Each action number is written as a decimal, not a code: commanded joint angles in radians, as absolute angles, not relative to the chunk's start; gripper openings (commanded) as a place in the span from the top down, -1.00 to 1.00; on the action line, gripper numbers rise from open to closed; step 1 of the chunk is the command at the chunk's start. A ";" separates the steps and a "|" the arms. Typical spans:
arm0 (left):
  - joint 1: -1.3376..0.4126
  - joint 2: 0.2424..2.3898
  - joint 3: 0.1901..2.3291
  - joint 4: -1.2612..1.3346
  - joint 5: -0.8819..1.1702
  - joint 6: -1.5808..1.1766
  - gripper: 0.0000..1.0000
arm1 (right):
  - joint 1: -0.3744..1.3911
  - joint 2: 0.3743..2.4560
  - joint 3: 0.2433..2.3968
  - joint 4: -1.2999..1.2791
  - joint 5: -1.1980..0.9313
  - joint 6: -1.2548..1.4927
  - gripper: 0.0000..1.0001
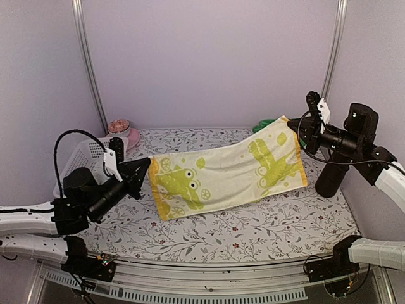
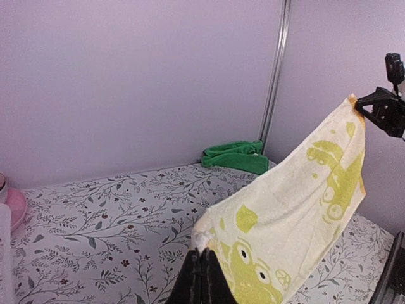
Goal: Roll the towels
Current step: Flatten out the towel at the center of the board.
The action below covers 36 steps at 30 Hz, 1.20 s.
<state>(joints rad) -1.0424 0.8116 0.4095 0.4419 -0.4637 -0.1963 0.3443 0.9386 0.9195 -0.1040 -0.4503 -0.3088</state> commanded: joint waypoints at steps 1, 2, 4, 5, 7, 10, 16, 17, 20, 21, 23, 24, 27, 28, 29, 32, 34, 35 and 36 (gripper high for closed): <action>-1.071 0.774 0.495 0.346 -0.553 -0.105 1.00 | 0.338 0.929 0.972 -0.128 -0.506 -0.208 0.96; -1.071 0.781 0.511 0.316 -0.588 -0.111 1.00 | 0.338 0.936 0.968 -0.118 -0.457 -0.198 0.96; -1.054 0.823 0.549 0.251 -0.673 -0.146 1.00 | 0.338 0.974 0.931 -0.075 -0.349 -0.155 0.96; -1.032 0.855 0.563 0.218 -0.682 -0.174 1.00 | 0.337 1.004 0.905 -0.046 -0.308 -0.157 0.96; -0.950 0.930 0.578 0.185 -0.625 -0.233 1.00 | 0.331 1.078 0.858 0.029 -0.234 -0.184 0.97; -0.830 1.096 0.595 0.200 -0.519 -0.274 1.00 | 0.293 1.244 0.869 0.067 -0.246 -0.172 0.96; -0.695 1.479 0.759 0.238 -0.468 -0.207 1.00 | 0.259 1.566 0.989 0.155 -0.220 -0.099 0.96; -0.673 1.524 0.782 0.257 -0.458 -0.193 1.00 | 0.255 1.611 1.024 0.159 -0.206 -0.101 0.96; -0.606 1.639 0.850 0.312 -0.412 -0.159 1.00 | 0.244 1.737 1.118 0.161 -0.161 -0.116 0.96; -0.591 1.664 0.872 0.324 -0.399 -0.147 1.00 | 0.238 1.776 1.146 0.157 -0.160 -0.118 0.96; -0.580 1.693 0.905 0.350 -0.390 -0.113 1.00 | 0.226 1.826 1.185 0.160 -0.175 -0.119 0.96; -0.579 1.704 0.921 0.357 -0.390 -0.099 1.00 | 0.223 1.848 1.199 0.161 -0.174 -0.120 0.96; -0.565 1.735 0.969 0.337 -0.372 -0.085 1.00 | 0.221 1.904 1.265 0.138 -0.140 -0.133 0.96; -0.561 1.747 0.983 0.324 -0.367 -0.089 1.00 | 0.220 1.923 1.286 0.112 -0.119 -0.135 0.95; -0.560 1.759 0.992 0.310 -0.354 -0.094 1.00 | 0.220 1.940 1.308 0.072 -0.095 -0.135 0.95; -0.560 1.778 1.009 0.282 -0.308 -0.118 1.00 | 0.219 1.977 1.356 -0.008 -0.013 -0.139 0.84; -0.558 1.792 1.017 0.263 -0.274 -0.141 0.81 | 0.220 1.995 1.375 -0.035 0.016 -0.155 0.73; -0.557 1.801 1.022 0.249 -0.247 -0.154 0.62 | 0.219 2.001 1.381 -0.045 0.033 -0.164 0.67; -0.554 1.813 1.026 0.237 -0.217 -0.172 0.50 | 0.220 2.008 1.389 -0.055 0.046 -0.170 0.59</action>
